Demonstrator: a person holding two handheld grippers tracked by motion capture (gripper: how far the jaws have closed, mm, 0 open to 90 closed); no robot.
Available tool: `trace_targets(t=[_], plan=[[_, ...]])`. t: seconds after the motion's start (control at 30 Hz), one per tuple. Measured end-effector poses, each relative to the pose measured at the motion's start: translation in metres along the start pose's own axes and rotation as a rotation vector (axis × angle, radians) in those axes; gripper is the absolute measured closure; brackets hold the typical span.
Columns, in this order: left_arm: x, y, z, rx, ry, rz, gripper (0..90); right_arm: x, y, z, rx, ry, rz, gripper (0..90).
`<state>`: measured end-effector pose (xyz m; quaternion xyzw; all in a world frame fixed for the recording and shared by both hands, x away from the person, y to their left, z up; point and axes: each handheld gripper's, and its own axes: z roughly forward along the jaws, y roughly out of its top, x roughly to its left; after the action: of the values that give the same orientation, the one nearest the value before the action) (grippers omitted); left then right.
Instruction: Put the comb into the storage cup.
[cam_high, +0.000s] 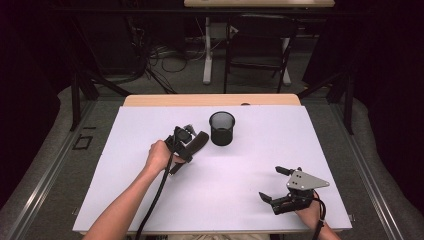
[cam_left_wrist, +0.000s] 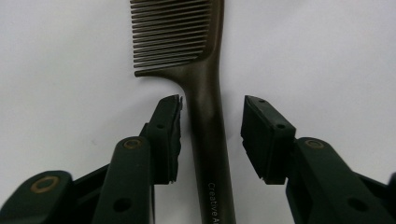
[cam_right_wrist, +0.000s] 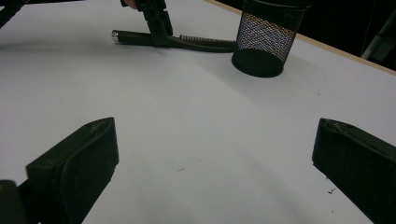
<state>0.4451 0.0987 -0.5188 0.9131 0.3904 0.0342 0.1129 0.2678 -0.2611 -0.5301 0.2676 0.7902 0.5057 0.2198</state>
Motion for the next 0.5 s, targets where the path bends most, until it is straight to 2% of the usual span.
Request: trace_targets(t=[0.33,0.5], plan=[[0.0006,-0.0007,0.0021,-0.001,0.001,-0.033,69.2,0.0006,0.0003,0.0,0.001,0.007,-0.004,0.1],[0.0023,-0.0038,0.0057,-0.003,-0.018,-0.073,71.2,0.0004,0.0003,0.0,0.002,0.008,-0.004,0.1]])
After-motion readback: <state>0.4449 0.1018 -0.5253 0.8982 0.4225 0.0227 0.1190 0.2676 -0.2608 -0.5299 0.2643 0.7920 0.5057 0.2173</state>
